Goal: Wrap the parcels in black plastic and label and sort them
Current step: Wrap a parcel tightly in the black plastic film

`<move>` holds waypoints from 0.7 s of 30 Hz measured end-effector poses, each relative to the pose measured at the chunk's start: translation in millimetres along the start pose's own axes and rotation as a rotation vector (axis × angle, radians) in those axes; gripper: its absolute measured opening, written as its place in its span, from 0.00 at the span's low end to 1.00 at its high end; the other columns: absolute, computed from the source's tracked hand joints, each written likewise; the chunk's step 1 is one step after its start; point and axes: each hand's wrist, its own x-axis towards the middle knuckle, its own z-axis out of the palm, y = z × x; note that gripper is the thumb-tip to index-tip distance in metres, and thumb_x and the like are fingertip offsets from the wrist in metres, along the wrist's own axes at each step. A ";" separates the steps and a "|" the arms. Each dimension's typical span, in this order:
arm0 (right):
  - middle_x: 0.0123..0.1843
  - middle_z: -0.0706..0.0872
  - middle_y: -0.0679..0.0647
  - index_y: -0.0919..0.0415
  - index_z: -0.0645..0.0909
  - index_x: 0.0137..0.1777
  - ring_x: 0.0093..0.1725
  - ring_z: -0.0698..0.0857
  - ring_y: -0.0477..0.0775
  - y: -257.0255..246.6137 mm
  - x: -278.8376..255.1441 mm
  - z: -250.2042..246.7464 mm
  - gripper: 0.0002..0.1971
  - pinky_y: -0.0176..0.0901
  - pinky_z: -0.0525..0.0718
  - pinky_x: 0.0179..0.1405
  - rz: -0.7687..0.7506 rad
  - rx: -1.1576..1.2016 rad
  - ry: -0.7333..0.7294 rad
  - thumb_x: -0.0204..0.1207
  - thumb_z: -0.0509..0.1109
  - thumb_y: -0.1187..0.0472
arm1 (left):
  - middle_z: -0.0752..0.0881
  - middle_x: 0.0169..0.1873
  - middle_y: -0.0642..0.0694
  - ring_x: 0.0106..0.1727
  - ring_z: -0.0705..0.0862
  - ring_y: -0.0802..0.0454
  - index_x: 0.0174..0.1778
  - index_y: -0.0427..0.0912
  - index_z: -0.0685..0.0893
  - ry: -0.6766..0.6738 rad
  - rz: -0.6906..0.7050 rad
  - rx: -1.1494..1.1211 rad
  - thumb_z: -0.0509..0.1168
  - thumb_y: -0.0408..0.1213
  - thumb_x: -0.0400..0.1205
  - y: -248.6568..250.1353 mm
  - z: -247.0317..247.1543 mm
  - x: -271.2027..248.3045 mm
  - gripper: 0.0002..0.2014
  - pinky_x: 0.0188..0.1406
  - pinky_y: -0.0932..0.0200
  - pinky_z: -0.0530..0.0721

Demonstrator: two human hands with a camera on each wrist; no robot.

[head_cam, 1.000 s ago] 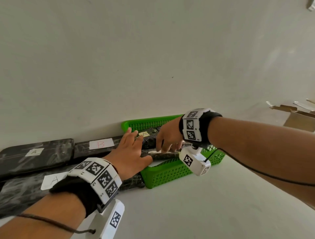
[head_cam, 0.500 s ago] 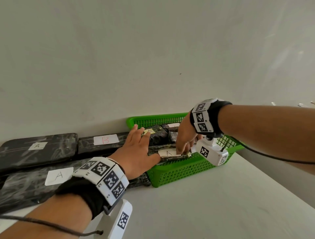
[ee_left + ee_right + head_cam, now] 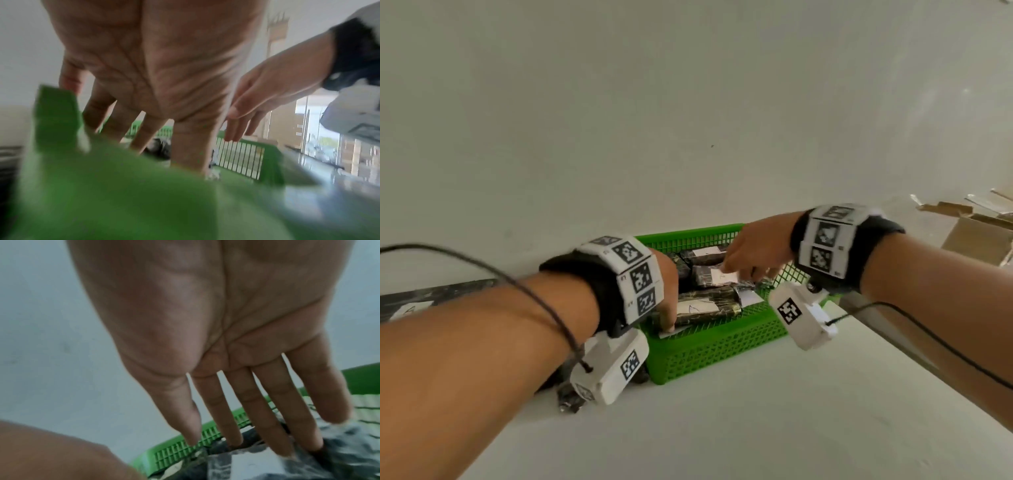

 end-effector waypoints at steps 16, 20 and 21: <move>0.43 0.86 0.38 0.45 0.90 0.66 0.41 0.82 0.38 64.7 -34.1 97.3 0.12 0.29 0.74 0.39 -0.252 0.314 0.255 0.85 0.75 0.51 | 0.90 0.59 0.48 0.61 0.88 0.50 0.78 0.40 0.80 -0.157 0.118 -0.176 0.69 0.54 0.86 -4.4 4.4 22.8 0.28 0.67 0.51 0.84; 0.45 0.87 0.42 0.48 0.89 0.64 0.42 0.84 0.41 49.2 -41.7 100.4 0.14 0.35 0.82 0.44 -0.295 0.257 0.241 0.86 0.71 0.44 | 0.90 0.64 0.44 0.65 0.90 0.49 0.78 0.38 0.79 -0.216 0.085 -0.350 0.67 0.52 0.88 -16.6 -5.5 22.1 0.27 0.70 0.50 0.86; 0.46 0.88 0.44 0.49 0.89 0.63 0.43 0.86 0.43 46.1 -43.6 97.7 0.16 0.38 0.86 0.46 -0.302 0.248 0.218 0.86 0.69 0.41 | 0.90 0.66 0.43 0.65 0.90 0.48 0.78 0.38 0.79 -0.222 0.066 -0.347 0.64 0.52 0.90 -17.8 -5.2 23.1 0.26 0.68 0.50 0.87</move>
